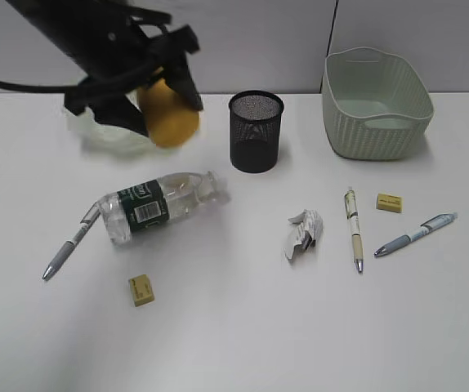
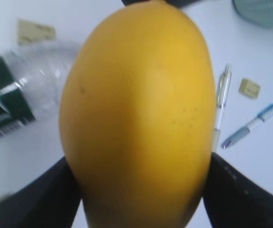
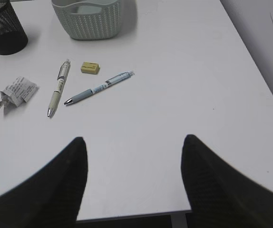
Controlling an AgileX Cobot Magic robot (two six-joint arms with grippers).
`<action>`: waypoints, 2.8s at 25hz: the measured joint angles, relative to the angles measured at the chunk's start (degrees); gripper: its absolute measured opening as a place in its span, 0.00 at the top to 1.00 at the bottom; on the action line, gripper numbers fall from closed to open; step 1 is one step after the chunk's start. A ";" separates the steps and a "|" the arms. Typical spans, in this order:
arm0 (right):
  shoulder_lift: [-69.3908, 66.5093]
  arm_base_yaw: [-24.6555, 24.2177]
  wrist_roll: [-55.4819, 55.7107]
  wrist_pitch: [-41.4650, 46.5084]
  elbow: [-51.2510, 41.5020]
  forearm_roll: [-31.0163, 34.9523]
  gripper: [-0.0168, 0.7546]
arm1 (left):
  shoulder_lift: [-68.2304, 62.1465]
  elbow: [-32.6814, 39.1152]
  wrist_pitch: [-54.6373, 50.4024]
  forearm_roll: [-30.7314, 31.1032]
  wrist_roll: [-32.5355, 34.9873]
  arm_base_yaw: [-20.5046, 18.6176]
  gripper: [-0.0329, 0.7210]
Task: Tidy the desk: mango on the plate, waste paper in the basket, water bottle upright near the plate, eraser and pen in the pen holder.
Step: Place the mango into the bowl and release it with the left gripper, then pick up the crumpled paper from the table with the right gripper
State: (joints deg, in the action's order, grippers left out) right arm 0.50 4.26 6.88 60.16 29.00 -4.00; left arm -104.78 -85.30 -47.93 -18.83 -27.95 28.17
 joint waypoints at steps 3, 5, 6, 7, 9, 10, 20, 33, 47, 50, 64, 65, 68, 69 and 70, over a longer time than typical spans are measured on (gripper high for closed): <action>0.00 0.00 0.00 0.00 0.00 0.00 0.34 | 0.08 -2.73 0.43 0.16 2.31 -5.55 0.21; 0.00 0.00 0.00 0.00 0.00 0.00 0.34 | -0.02 -4.22 2.23 0.28 4.07 -8.96 0.21; 0.00 0.00 0.00 0.00 0.00 0.00 0.34 | -0.10 -4.69 3.67 0.28 4.94 -10.27 0.21; 0.00 0.00 0.00 0.00 0.00 0.00 0.34 | -0.31 -5.33 5.11 0.28 5.42 -12.05 0.21; 0.00 0.00 0.00 0.00 0.00 0.00 0.34 | -1.40 -6.48 7.34 0.23 6.40 -14.67 0.21; 0.00 0.00 0.00 0.00 0.00 0.00 0.34 | -2.41 -6.96 8.35 0.17 6.97 -15.94 0.21; 0.00 0.00 0.00 0.00 0.00 0.00 0.34 | -15.56 -12.21 19.04 -0.23 10.25 -19.03 0.21; 0.00 0.00 0.00 0.00 0.00 0.00 0.34 | -31.63 -26.56 19.08 -3.10 11.68 -16.97 0.21; 0.00 0.00 0.00 0.00 0.00 0.00 0.34 | -31.50 -26.83 15.94 -0.10 11.92 -16.58 0.12; 0.00 0.00 0.00 0.00 0.00 0.00 0.34 | -29.31 -26.83 12.34 0.71 11.92 -16.58 0.15; 0.00 0.00 0.00 0.00 0.00 0.00 0.34 | -14.97 -27.00 -20.63 11.47 16.85 -16.57 0.23; 0.00 0.00 0.00 0.00 0.00 0.00 0.34 | -14.14 -27.00 -21.08 11.68 17.24 -16.57 0.23; 0.00 0.00 0.00 0.00 0.00 0.00 0.34 | -10.29 -26.14 -21.50 11.88 17.95 -16.52 0.23; 0.00 0.00 0.00 0.00 0.00 0.00 0.34 | -8.96 -25.51 -21.50 11.92 17.97 -16.44 0.23; 0.00 0.00 0.00 0.00 0.00 0.00 0.34 | -7.26 -24.60 -21.50 11.94 17.97 -16.32 0.23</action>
State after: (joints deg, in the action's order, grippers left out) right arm 0.50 4.26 6.88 60.16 29.00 -4.00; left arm -112.04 -109.90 -69.42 -6.89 -9.98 11.85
